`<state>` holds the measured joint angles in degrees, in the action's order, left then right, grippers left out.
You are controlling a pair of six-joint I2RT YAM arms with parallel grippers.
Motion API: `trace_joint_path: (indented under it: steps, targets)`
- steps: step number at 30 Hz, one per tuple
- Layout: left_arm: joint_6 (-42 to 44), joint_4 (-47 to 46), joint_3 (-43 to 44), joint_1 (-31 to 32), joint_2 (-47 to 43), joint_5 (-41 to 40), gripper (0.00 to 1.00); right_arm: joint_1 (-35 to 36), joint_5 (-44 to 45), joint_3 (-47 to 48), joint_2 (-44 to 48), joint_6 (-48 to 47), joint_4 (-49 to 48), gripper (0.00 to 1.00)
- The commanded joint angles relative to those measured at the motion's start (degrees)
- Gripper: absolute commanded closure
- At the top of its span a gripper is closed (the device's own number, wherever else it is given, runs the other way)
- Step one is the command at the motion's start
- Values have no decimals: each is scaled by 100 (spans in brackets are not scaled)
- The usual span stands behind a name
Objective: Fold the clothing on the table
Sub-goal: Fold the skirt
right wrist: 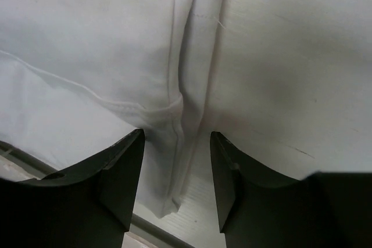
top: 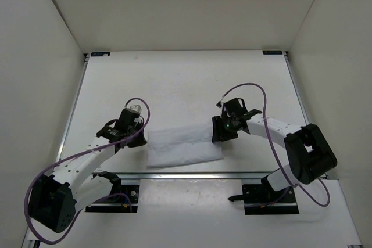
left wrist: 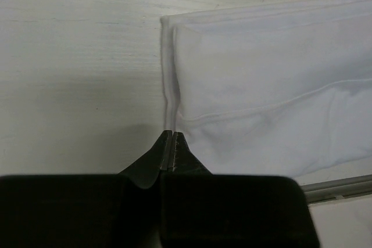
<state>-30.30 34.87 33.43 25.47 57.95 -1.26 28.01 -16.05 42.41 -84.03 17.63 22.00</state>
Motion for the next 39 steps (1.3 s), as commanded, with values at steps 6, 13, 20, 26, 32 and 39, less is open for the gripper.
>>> trace_joint_path:
  steps: [6,13,20,26,32,39]
  targets:
    - [-511,-7,-56,168,111,-147,100,169,402,346,-421,-66,32,53]
    - [-565,-253,-21,195,146,-287,100,187,419,592,-939,82,24,100]
    - [-555,-507,41,344,480,-182,100,-382,954,1031,-677,-233,497,100]
    - [-512,-1078,243,476,1050,-121,100,-1069,981,1585,-676,-892,1034,100]
    - [-529,-1763,340,599,1332,292,100,-736,1333,2191,-965,-1008,1377,100]
    - [-608,-2275,541,748,1894,670,100,-165,1333,2982,-1238,-779,1719,100]
